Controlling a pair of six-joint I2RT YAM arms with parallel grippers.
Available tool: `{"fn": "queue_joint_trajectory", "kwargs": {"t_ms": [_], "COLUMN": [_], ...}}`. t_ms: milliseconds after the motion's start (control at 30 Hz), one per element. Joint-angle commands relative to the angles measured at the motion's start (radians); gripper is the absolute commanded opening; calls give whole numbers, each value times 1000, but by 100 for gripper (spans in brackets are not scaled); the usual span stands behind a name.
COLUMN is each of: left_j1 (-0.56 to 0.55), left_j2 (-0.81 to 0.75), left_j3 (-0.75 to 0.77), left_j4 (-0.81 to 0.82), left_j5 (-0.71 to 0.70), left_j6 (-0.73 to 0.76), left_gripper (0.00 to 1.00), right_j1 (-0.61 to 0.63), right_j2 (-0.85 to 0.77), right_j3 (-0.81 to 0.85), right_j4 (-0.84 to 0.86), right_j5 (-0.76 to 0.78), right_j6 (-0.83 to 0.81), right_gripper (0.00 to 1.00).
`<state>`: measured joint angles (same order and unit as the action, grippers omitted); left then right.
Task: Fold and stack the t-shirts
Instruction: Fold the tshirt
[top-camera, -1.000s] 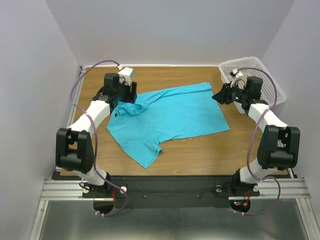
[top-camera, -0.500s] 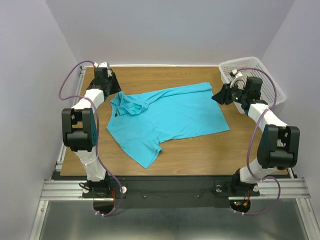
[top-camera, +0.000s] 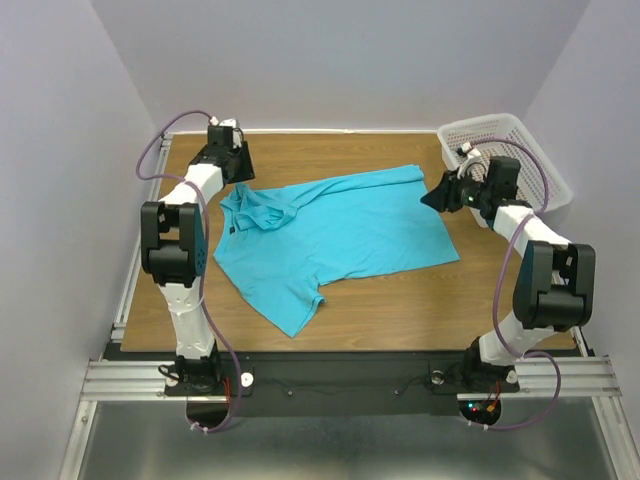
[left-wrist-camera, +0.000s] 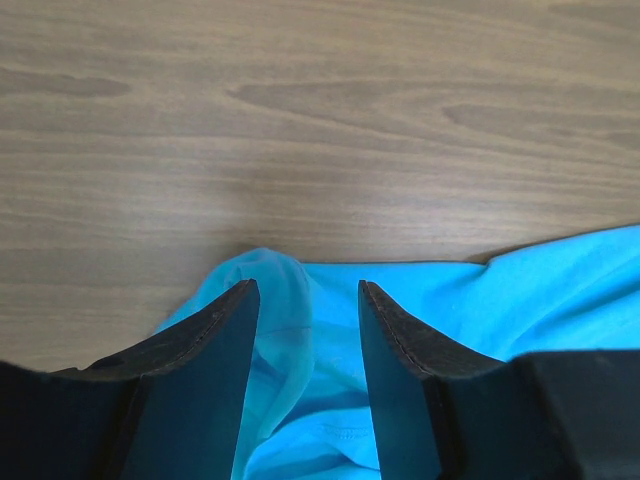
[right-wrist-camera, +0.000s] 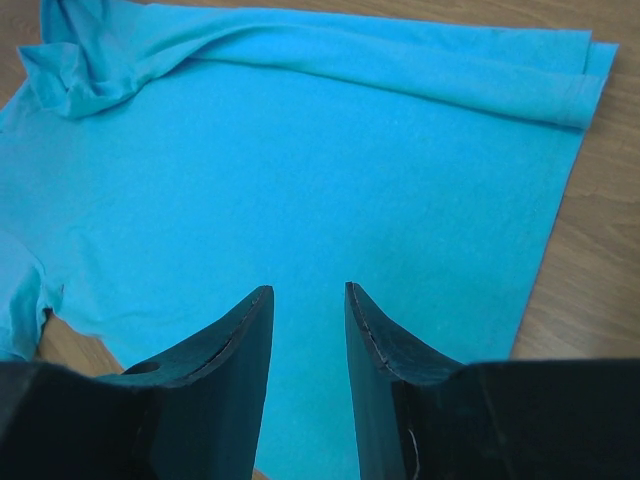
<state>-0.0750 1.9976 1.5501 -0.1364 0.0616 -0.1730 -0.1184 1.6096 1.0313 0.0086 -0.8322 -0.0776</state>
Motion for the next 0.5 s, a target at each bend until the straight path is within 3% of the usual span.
{"fn": "queue_joint_trajectory", "kwargs": {"t_ms": [0,167,333,467], "left_j1": [-37,-55,-55,-55], "left_j2": [36,56,73,105], "left_j3": [74,100,123,153], "left_j4": [-78,-100,-114,-124], "left_j5": [-52,-161,-195,-210], "left_j6": [40,58,89,104], "left_gripper": [56,56,55,55], "right_j1": [-4,38,83,83], "right_j2": [29,119,177,202], "right_j3": [3,52,96,102], "right_j4": [28,-45,-87,-98], "right_j5": [-28,30,203,248], "right_j6": [13,7,2,-2], "right_gripper": [41,40,39,40]}}
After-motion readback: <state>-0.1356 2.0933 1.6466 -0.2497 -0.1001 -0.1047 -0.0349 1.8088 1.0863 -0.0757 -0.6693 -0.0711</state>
